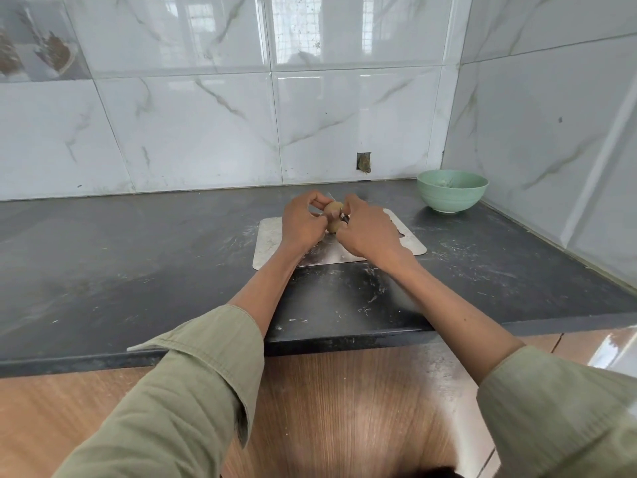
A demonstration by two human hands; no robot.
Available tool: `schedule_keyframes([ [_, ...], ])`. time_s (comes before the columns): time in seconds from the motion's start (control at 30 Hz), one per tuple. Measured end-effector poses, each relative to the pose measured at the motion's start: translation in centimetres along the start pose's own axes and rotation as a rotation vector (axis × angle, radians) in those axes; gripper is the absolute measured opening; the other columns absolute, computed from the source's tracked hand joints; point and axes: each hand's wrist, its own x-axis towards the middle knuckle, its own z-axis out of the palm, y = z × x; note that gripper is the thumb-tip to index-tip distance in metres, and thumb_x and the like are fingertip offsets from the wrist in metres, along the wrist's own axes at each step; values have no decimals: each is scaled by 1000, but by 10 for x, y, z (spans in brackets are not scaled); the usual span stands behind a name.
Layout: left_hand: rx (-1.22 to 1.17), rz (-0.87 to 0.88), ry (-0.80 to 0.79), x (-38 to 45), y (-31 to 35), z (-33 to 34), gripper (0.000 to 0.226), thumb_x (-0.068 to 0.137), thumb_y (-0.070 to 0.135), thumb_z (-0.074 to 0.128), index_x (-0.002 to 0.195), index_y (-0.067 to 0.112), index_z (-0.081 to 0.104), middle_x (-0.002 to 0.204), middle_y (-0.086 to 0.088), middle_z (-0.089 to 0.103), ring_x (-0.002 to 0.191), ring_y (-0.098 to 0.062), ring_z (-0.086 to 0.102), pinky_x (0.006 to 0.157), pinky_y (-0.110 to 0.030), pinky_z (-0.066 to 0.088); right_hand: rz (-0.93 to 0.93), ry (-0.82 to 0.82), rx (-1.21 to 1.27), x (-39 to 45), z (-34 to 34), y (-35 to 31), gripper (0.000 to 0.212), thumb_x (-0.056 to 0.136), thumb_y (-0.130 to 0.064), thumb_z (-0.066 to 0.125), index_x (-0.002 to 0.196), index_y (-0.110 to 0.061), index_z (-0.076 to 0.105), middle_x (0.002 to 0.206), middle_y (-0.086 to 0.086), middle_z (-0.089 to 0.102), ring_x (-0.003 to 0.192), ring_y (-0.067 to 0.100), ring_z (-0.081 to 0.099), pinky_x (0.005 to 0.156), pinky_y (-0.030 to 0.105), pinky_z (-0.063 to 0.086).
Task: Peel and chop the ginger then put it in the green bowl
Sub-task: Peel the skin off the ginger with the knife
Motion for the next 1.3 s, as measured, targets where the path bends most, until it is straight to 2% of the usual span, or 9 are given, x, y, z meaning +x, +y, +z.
schedule_keyframes([
  [0.17,-20,-42,28,3,-6,2,20,80,11,77,89,29,73,88,12,74,83,-7,71,77,-40,62,-34,30,-99,-15,7,2,20,91,-23,54,103,-22,38,87,10,57,81,35,54,63,36,33],
  [0.33,1,-38,11,4,-5,1,20,80,15,79,91,30,74,90,12,74,83,-10,71,76,-40,62,-38,-35,-81,-13,-1,1,22,88,-21,56,104,-21,40,90,10,56,88,36,57,67,36,37],
  [0.47,0,-44,23,4,-6,1,24,77,10,77,88,31,74,89,12,74,85,-10,71,76,-43,62,-41,-47,-117,-10,3,-4,31,91,-25,56,120,-18,48,98,13,61,96,38,61,69,36,35],
  [0.57,-27,-55,31,3,-6,2,20,79,9,78,92,24,75,91,9,74,87,-10,70,80,-44,61,-41,-37,-155,-22,6,1,35,92,-23,55,126,-20,47,97,13,56,92,36,55,70,37,35],
  [0.63,-20,-42,25,3,-5,2,20,79,12,79,92,26,75,91,9,74,86,-11,70,78,-44,62,-32,-39,-149,-26,1,2,32,93,-23,54,124,-20,48,95,11,53,89,34,51,70,37,36],
  [0.77,10,-4,3,0,-2,0,21,79,12,80,94,26,75,91,12,73,85,-13,70,77,-39,61,-30,-81,-151,-16,-1,-2,39,91,-25,56,129,-18,50,105,15,63,102,37,59,73,36,35],
  [0.93,-16,-29,22,1,-4,1,19,79,7,76,95,19,75,90,8,74,85,-10,69,80,-42,61,-20,-61,-192,-27,0,-5,36,94,-23,53,129,-21,48,106,14,62,103,36,59,71,36,33],
  [1.07,-13,-58,44,3,-5,2,17,81,12,76,94,22,74,91,8,73,86,-10,69,80,-44,61,-4,-46,-204,-45,-8,-2,22,91,-17,53,108,-24,42,93,7,50,90,33,50,71,37,34],
  [1.3,-31,-73,55,1,-2,3,13,86,15,78,92,23,71,88,12,71,80,-3,66,79,-39,60,-5,-47,-192,-58,-15,-5,29,90,-17,52,118,-19,48,92,7,51,86,32,46,72,38,34],
])
